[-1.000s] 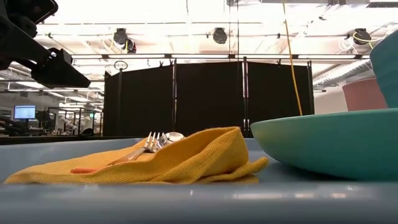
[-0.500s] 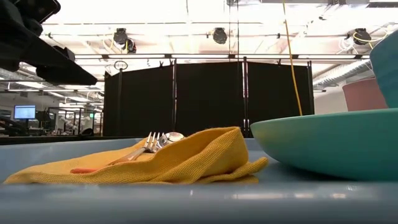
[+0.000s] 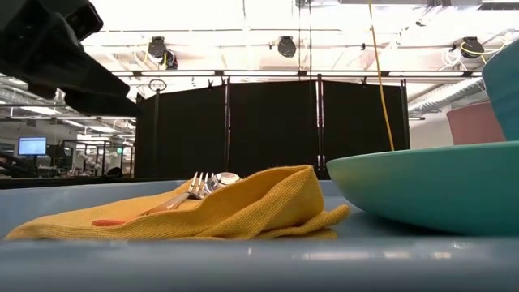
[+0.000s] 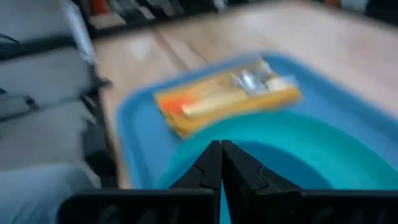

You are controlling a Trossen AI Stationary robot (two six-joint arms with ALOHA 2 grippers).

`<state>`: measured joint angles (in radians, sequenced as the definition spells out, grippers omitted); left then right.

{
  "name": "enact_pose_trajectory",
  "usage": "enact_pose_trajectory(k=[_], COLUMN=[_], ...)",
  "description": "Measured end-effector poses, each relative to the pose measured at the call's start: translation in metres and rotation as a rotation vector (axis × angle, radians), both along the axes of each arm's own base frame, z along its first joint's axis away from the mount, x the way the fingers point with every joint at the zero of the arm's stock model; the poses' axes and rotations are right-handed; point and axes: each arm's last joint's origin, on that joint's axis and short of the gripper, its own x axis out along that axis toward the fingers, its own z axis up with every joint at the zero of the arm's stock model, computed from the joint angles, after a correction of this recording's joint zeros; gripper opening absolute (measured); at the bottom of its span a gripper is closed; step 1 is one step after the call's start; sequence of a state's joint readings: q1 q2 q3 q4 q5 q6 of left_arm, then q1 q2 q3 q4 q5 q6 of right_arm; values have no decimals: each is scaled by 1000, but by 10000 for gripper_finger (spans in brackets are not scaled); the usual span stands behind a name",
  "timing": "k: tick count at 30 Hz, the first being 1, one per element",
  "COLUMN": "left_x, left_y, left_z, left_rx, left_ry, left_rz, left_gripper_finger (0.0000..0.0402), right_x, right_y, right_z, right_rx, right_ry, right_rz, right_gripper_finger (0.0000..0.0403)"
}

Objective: Set up tray
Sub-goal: Adjust the blue bowl on the blue plate

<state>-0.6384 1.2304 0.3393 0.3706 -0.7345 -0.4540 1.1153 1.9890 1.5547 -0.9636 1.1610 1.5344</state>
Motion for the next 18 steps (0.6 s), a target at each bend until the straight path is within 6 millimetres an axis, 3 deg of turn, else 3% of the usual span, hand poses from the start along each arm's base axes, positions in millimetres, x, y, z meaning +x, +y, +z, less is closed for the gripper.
enact_pose_trajectory(k=[8,18], left_x=[3,4], left_y=[6,5], left_z=[0,0], left_rx=[-3,-24], left_ry=[0,14], left_rz=[32,-9], left_gripper_finger=[397,397], right_x=[32,51], right_y=[-42,-61], right_z=[22,29], right_rx=[273,471], right_ry=[350,525], right_rz=[-146,-201], right_gripper_finger=[0,0])
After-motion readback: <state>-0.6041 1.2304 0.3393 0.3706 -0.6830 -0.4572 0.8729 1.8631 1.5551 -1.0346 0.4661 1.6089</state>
